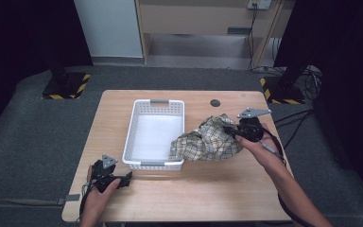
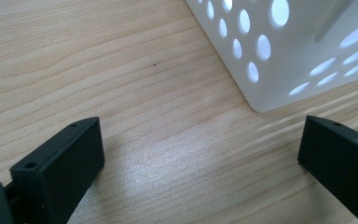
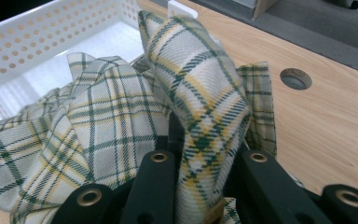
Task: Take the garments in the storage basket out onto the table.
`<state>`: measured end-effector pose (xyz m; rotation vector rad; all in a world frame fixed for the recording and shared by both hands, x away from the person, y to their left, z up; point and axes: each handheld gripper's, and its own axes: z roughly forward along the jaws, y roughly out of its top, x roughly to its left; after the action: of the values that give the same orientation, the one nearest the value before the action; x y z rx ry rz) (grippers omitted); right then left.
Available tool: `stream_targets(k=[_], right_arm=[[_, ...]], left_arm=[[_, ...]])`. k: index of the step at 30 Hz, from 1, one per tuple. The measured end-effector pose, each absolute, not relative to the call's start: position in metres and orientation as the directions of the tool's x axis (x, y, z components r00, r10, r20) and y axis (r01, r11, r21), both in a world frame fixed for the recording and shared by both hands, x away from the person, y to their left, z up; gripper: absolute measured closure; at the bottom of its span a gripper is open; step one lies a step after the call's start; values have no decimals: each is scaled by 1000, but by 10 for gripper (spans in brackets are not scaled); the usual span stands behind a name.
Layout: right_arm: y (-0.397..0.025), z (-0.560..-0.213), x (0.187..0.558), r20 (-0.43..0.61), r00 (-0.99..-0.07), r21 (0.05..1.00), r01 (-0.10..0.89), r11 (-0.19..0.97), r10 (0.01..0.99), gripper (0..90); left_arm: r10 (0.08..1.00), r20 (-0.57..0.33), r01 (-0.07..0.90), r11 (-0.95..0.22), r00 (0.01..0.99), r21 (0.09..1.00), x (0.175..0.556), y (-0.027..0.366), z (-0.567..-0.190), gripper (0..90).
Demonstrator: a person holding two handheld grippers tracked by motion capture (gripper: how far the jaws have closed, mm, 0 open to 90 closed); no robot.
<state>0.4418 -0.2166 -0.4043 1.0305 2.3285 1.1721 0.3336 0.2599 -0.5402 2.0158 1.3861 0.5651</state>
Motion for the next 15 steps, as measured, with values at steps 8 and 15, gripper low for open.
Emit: stream_targets(k=[8, 15], right_arm=[[-225, -411, 443, 16, -666, 785, 471, 403, 746, 807], [-234, -417, 446, 9, -650, 773, 486, 407, 760, 805]], left_arm=[[934, 1, 668, -256, 357, 698, 334, 260, -540, 0], [934, 1, 668, -256, 357, 698, 334, 260, -540, 0]])
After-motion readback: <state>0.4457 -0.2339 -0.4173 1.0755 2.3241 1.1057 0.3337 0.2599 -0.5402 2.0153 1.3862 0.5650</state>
